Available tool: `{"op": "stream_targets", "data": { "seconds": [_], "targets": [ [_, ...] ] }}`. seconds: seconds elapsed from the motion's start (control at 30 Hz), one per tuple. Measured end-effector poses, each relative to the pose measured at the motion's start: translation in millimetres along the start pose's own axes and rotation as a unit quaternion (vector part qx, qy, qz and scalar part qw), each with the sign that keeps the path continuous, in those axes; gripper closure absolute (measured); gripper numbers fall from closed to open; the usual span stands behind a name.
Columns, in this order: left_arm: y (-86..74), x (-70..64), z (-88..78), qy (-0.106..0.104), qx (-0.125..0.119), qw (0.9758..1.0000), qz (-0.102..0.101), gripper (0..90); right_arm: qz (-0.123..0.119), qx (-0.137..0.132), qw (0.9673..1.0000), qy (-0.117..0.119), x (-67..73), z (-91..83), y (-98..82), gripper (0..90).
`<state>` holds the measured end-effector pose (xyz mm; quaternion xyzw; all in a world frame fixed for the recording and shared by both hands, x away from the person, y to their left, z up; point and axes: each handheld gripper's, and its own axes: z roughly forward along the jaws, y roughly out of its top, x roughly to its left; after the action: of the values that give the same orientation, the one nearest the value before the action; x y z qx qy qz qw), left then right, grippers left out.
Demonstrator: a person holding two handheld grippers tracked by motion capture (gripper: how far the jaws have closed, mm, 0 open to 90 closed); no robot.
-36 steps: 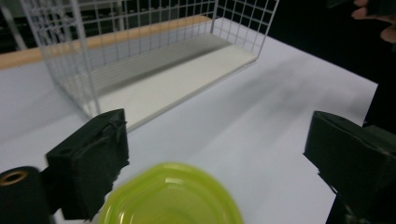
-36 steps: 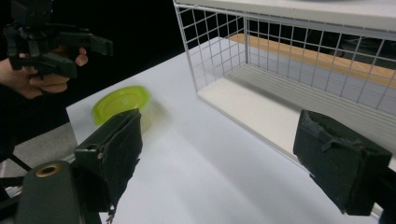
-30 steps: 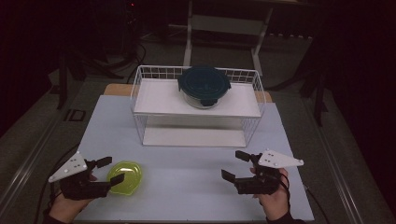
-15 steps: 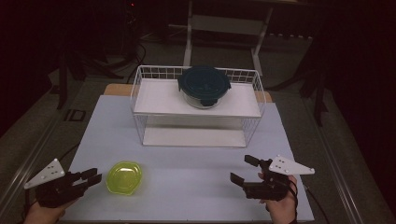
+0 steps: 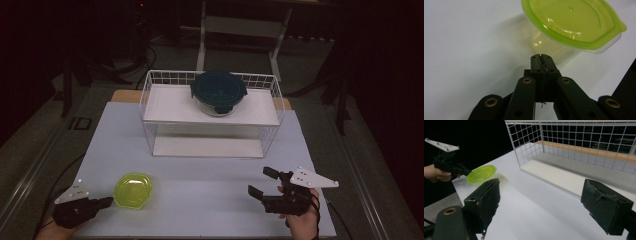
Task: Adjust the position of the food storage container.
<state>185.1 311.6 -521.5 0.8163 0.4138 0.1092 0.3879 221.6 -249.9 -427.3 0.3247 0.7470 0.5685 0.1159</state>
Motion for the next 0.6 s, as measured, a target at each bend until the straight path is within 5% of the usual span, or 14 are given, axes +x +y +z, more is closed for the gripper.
{"op": "stream_targets", "data": {
  "seconds": [0.07,0.43,0.6],
  "targets": [
    [2.5,-3.2,8.3,0.005,0.019,0.9998,0.008,88.4,0.002,0.000,1.0000,0.000,-0.3,0.0,-0.4,15.3],
    [11.3,-13.1,25.6,-0.023,0.022,0.9995,0.002,88.4,0.006,-0.001,1.0000,0.003,-1.5,-0.2,-1.9,15.3],
    [22.4,-21.9,38.6,-0.033,0.030,0.9987,0.023,88.4,0.006,-0.002,1.0000,0.004,-1.8,-0.5,-2.0,15.3]
  ]
}}
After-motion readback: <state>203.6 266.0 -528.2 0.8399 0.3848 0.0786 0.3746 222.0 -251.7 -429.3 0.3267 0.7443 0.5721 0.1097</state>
